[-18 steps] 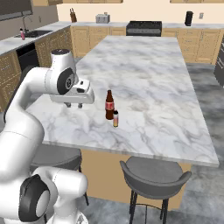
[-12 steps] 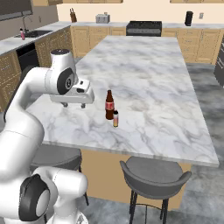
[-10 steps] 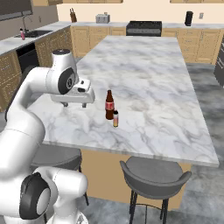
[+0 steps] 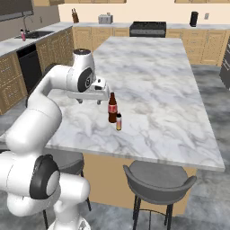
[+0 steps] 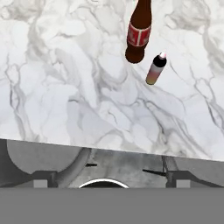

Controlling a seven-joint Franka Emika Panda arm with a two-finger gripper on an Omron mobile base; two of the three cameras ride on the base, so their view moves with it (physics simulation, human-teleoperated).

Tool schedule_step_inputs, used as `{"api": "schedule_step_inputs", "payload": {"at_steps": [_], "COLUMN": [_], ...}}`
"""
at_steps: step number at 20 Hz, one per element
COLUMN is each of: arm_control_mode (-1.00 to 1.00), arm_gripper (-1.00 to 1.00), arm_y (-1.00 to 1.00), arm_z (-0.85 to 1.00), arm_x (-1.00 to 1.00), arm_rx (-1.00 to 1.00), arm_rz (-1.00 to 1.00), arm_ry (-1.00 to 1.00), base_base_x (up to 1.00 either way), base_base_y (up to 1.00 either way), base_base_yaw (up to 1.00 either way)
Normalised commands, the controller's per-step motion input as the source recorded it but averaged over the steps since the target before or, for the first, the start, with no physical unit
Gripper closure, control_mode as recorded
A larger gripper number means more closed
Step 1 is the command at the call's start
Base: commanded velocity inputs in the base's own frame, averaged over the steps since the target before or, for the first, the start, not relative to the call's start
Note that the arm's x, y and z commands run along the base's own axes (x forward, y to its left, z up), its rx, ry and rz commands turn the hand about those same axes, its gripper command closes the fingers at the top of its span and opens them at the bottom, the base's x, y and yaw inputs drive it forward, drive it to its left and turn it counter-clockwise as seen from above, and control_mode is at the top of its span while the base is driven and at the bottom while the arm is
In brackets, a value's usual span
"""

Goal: Place the large bottle from the dining counter next to the other large bottle outside the sink, and place the small bottle from the dining counter next to the other small bottle inside the sink.

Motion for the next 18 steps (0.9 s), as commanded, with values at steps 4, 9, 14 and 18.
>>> {"api": "schedule_step_inputs", "payload": {"at_steps": [4, 9, 14, 18], "arm_control_mode": [-1.0, -1.0, -1.0, -1.0], "arm_gripper": [-1.0, -1.0, -1.0, -1.0], "arm_y": [-0.14, -0.04, 0.0, 0.0], "arm_z": [0.0, 0.0, 0.0, 0.0], "arm_x": [0.66, 0.63, 0.52, 0.43], "arm_rx": [0.07, 0.01, -0.01, 0.0], "arm_rz": [0.0, 0.0, -0.04, 0.0], "arm_ry": [0.0, 0.02, 0.09, 0.02], "base_base_x": [0.0, 0.0, 0.0, 0.0], "base_base_y": [0.0, 0.0, 0.0, 0.0], "base_base_yaw": [0.0, 0.0, 0.0, 0.0]}}
